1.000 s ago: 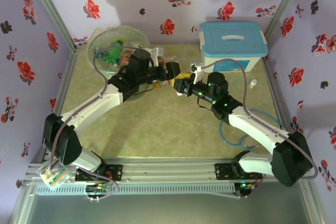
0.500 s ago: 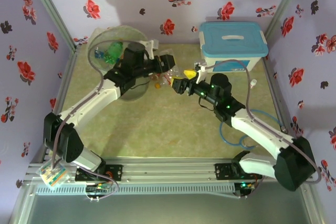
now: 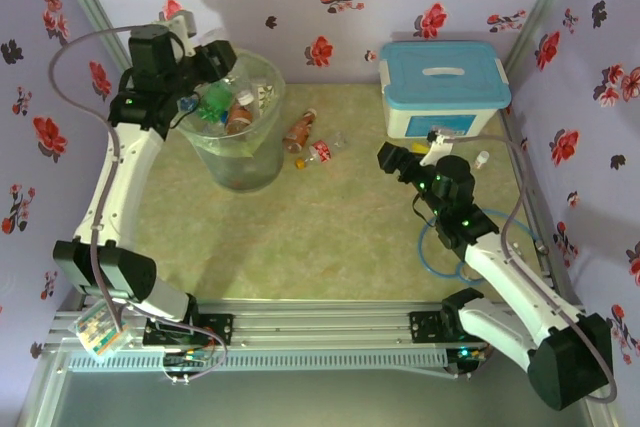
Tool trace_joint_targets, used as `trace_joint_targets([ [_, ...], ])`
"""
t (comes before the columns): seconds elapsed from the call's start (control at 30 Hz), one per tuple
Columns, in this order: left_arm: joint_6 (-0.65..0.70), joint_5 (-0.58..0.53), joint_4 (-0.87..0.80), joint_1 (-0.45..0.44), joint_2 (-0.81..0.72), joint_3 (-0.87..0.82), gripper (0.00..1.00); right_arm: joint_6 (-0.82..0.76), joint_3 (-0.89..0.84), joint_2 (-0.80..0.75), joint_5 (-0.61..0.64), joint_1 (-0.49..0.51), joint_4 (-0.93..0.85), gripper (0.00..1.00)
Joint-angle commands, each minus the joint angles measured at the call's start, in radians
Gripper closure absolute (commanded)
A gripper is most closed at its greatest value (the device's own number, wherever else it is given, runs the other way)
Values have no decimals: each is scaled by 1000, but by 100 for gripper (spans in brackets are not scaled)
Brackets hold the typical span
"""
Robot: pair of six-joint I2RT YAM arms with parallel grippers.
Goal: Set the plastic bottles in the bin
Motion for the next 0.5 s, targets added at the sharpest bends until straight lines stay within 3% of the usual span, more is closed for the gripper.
trace_joint_targets([
  [0.0,60,-72,-21,39,-16,33,56,32,6,3,9,-9,-16,14],
  [0.23,346,-169,122,44,56,25,57,30,-9,19,-16,-9,-18,13],
  [0.47,408,-165,413,42,98,-105,52,31,-19,27,-16,-11,-19,13],
])
